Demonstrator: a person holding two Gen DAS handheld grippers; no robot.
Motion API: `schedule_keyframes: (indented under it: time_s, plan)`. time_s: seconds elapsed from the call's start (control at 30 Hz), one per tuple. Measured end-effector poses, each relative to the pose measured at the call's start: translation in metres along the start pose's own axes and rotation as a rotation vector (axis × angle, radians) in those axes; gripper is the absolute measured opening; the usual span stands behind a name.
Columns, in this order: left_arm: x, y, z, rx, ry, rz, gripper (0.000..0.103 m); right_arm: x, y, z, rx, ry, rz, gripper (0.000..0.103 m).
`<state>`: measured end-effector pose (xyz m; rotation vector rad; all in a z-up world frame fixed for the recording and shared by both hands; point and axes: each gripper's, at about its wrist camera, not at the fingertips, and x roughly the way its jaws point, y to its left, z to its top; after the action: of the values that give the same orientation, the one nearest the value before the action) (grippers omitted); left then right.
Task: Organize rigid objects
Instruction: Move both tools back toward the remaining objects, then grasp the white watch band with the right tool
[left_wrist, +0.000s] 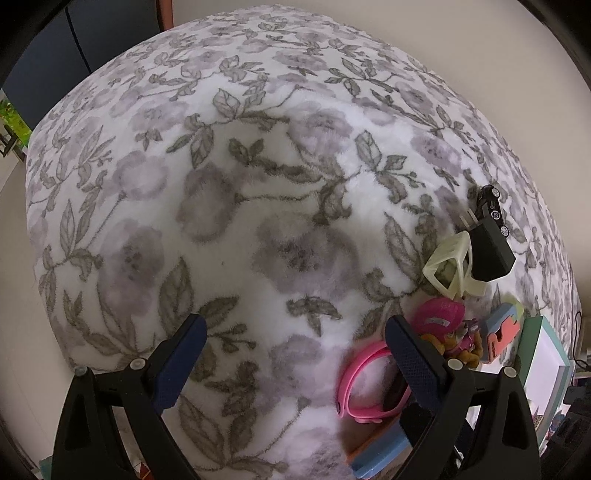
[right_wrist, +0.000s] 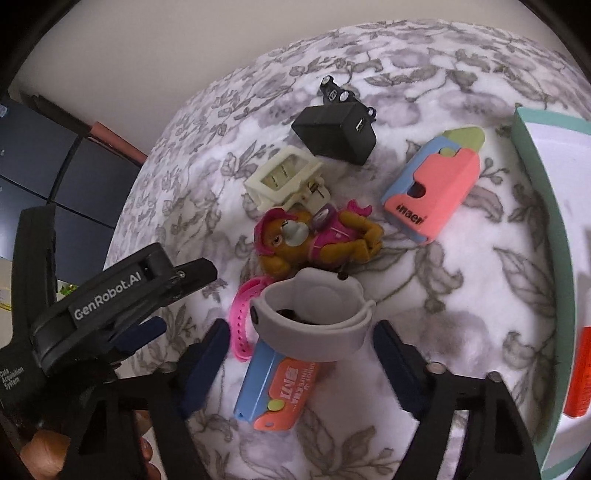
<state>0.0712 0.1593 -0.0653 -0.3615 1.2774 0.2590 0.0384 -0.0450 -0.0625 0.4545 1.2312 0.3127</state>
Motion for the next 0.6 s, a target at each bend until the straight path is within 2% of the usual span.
schedule_keyframes:
  time_s: [0.13,0.6]
  plan:
    - [0.004,-0.003,-0.001,0.018,0.018,-0.006,0.097,-0.004,-0.006,0.002,0.027,-0.013,0.016,0.064]
    - [0.019,-0.029,-0.015,0.132,0.065,0.005,0.097,-0.027,-0.037,0.007,0.101,-0.039,-0.077,0.064]
